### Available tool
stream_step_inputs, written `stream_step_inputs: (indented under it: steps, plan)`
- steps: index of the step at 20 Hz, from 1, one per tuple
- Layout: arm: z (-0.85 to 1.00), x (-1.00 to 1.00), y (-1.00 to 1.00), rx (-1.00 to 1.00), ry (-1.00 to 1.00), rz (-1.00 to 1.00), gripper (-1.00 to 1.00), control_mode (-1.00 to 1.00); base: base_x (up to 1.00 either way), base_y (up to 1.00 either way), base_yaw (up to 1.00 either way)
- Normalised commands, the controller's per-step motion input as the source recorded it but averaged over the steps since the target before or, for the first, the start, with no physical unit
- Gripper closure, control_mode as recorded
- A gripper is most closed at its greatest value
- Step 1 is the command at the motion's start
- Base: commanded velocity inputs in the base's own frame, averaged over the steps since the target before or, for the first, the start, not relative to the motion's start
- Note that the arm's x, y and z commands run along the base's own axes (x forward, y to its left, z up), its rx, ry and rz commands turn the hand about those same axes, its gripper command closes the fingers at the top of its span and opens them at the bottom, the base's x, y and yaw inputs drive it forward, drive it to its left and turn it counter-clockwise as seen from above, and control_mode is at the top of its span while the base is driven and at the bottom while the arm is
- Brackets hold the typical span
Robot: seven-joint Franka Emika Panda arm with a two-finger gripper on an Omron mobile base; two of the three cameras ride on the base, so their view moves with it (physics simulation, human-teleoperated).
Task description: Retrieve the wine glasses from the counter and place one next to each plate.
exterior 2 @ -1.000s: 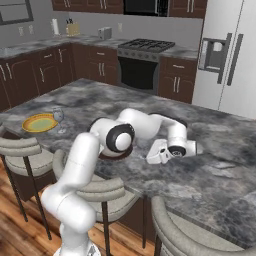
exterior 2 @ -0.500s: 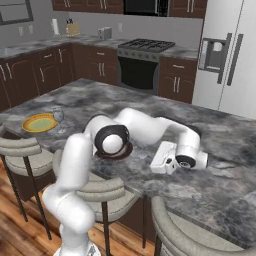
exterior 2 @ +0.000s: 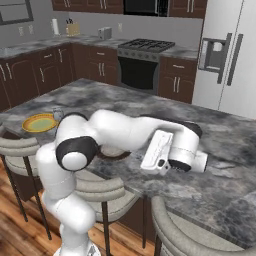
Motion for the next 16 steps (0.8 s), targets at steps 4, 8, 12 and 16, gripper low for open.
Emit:
stream_step_inputs:
  steps: [4, 8, 12, 16]
  plan:
    - [1.00, -0.72, 0.61, -0.20, -0.35, -0.05, -1.00, -1.00, 0.00, 0.00, 0.00]
    - [0.99, -0.68, 0.61, -0.22, -0.32, -0.08, -1.00, -1.00, 0.00, 0.00, 0.00]
    - [0.95, -0.76, 0.45, -0.16, -0.33, -0.11, -1.00, -1.00, 0.00, 0.00, 0.00]
    - [0.93, -0.86, 0.53, -0.13, -0.30, -0.10, -1.00, -1.00, 0.00, 0.00, 0.00]
